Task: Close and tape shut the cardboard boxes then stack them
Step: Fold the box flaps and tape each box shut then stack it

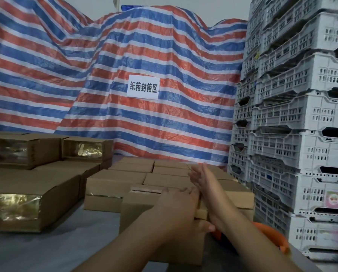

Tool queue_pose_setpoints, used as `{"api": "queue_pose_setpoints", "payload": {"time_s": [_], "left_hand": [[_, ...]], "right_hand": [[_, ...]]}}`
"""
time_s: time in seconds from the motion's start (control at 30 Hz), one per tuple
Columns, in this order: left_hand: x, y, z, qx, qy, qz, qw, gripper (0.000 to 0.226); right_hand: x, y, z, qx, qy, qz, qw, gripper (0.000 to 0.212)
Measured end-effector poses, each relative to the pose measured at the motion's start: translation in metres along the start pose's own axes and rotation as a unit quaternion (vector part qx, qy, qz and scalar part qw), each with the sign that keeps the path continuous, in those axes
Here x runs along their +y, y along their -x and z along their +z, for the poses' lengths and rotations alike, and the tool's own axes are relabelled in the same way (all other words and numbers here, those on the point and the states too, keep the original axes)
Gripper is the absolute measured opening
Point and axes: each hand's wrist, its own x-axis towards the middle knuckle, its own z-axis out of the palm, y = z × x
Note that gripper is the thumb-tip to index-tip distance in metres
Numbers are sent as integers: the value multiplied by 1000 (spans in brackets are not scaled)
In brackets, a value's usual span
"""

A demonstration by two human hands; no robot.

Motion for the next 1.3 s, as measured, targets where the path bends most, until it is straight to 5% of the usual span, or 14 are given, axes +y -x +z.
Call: {"api": "queue_pose_setpoints", "payload": {"time_s": [0.2,0.37,0.53,0.67,0.73,0.83,1.0,1.17,1.3], "left_hand": [[-1,-1,-6,-27,65,-12,997,106],[-12,4,-18,30,178,21,983,80],[-60,34,-24,185,237,-33,953,78],[-95,66,-1,134,323,-112,930,81],[-102,74,13,136,360,-109,917,63],[-99,78,25,194,476,-133,847,43],[-86,79,45,250,575,-179,758,64],[-82,78,51,299,569,-221,733,60],[-93,57,-4,364,515,-262,730,51]], "right_hand": [[31,11,-2,53,-98,71,991,50],[52,21,1,87,-157,197,964,64],[38,36,-15,47,-56,90,993,63],[31,58,-11,-2,60,21,998,57],[31,67,-2,-12,109,10,994,66],[36,74,1,1,136,-16,991,68],[48,78,4,-16,173,-15,985,77],[49,72,5,-33,193,-26,980,82],[20,44,22,50,133,-60,988,56]]}}
